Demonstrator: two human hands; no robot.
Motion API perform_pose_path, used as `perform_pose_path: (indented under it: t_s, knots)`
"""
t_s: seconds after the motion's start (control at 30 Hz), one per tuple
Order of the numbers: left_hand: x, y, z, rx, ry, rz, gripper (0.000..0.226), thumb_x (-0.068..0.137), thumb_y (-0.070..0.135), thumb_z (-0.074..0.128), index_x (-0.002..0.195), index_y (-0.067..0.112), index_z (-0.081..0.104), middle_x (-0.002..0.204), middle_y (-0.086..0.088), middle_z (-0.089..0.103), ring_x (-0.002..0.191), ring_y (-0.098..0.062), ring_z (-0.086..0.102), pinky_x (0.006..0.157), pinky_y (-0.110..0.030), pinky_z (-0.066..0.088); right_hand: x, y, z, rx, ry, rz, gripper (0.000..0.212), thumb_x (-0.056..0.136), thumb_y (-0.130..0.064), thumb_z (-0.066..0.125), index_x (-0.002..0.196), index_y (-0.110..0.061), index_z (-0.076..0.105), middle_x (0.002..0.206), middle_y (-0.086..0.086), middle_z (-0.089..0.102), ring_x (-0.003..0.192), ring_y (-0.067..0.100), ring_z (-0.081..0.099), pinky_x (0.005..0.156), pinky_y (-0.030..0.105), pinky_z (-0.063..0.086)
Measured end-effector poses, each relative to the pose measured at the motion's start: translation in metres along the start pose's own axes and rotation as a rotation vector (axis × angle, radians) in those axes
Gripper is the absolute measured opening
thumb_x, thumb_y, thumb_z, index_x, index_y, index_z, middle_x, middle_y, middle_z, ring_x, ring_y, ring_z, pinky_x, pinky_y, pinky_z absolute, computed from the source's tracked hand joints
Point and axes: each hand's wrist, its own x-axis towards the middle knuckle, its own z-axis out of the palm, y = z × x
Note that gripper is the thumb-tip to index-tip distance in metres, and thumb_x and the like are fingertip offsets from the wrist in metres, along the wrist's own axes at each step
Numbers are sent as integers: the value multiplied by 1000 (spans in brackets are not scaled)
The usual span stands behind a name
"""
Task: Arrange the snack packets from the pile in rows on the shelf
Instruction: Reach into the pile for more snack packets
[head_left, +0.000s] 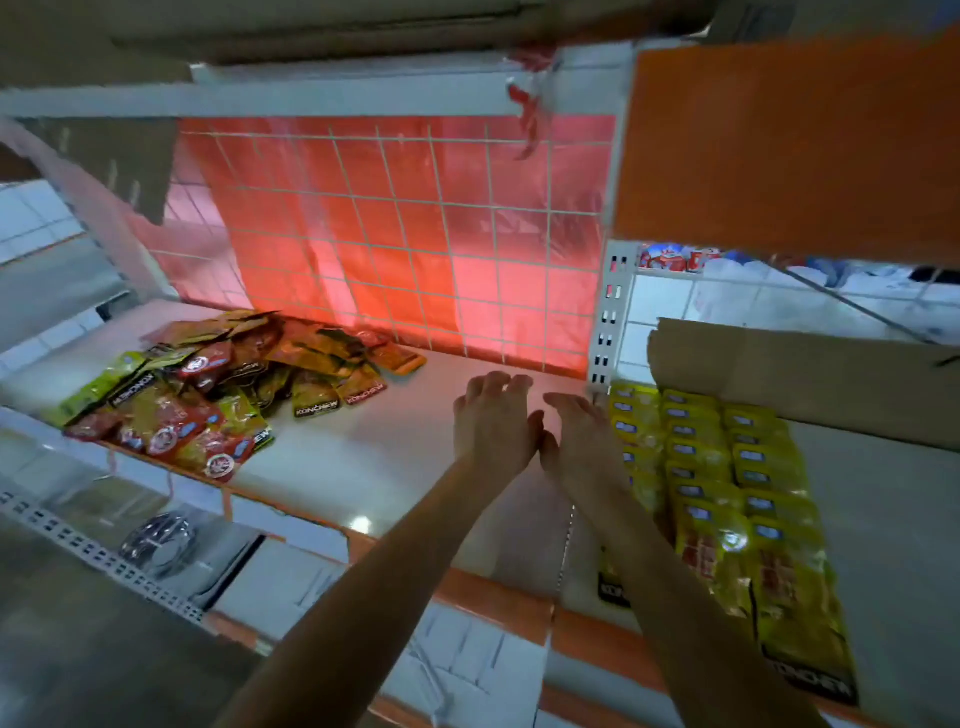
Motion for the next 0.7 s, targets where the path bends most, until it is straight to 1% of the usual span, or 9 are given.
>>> perform_pose_path:
  t_s: [0.07, 0.13, 0.27, 0.37, 0.43, 0.53, 0.6, 0.63, 0.7]
  knots:
    - [4, -33, -5, 47, -14, -42, 49, 93, 39, 51, 138, 19, 44, 140, -5, 46, 130, -27, 38, 99, -37, 36, 7, -21, 21, -47, -52, -37, 47, 89, -12, 55, 135, -14, 49, 138, 4, 51, 129, 24, 41, 106, 26, 28]
    - [8, -64, -9, 80, -44, -91, 51, 95, 41, 49, 138, 15, 41, 141, -7, 44, 131, -26, 37, 101, -37, 36, 14, -40, 40, -76, -81, -54, 48, 90, -14, 54, 137, -15, 47, 141, 2, 49, 130, 22, 40, 108, 27, 29]
    - [17, -117, -11, 110, -118, -196, 53, 95, 44, 48, 134, 10, 41, 140, -10, 42, 133, -28, 35, 105, -38, 35, 34, -75, 74, -75, -110, -67, 49, 89, -13, 56, 137, -13, 48, 140, 6, 50, 129, 24, 43, 107, 31, 33]
    - [26, -153, -9, 111, -131, -263, 57, 93, 46, 50, 134, 8, 41, 140, -11, 42, 133, -28, 36, 107, -39, 35, 52, -95, 95, -90, -169, -71, 49, 89, -13, 55, 137, -13, 47, 140, 7, 50, 128, 26, 43, 107, 33, 35]
    - [31, -172, -7, 114, -118, -271, 61, 93, 46, 51, 138, 8, 39, 145, -11, 39, 137, -29, 31, 110, -39, 31, 65, -106, 108, -108, -193, -85, 46, 87, -13, 54, 133, -11, 49, 136, 9, 52, 125, 27, 45, 104, 35, 37]
    - [38, -194, -4, 113, -94, -292, 62, 95, 45, 47, 144, 9, 34, 154, -8, 29, 145, -27, 19, 113, -41, 25, 86, -118, 126, -131, -224, -126, 45, 84, -12, 52, 129, -10, 51, 132, 9, 54, 121, 30, 47, 99, 36, 40]
    - [42, -203, -1, 96, -61, -298, 59, 95, 48, 45, 142, 12, 39, 153, -4, 32, 145, -25, 20, 112, -41, 24, 100, -125, 136, -144, -249, -151, 49, 85, -12, 50, 133, -11, 48, 135, 9, 52, 122, 30, 46, 100, 37, 39]
    - [44, -206, 0, 81, -40, -295, 57, 95, 48, 45, 139, 12, 44, 150, -4, 37, 143, -26, 24, 110, -42, 26, 106, -128, 140, -156, -259, -154, 48, 86, -12, 50, 134, -11, 48, 135, 9, 51, 123, 30, 46, 100, 37, 38]
    - [47, -211, 2, 89, 26, -260, 46, 91, 42, 51, 125, 12, 59, 137, -7, 53, 133, -32, 41, 102, -46, 36, 118, -133, 149, -174, -280, -145, 44, 89, -14, 48, 133, -11, 47, 134, 10, 51, 123, 30, 46, 98, 36, 36]
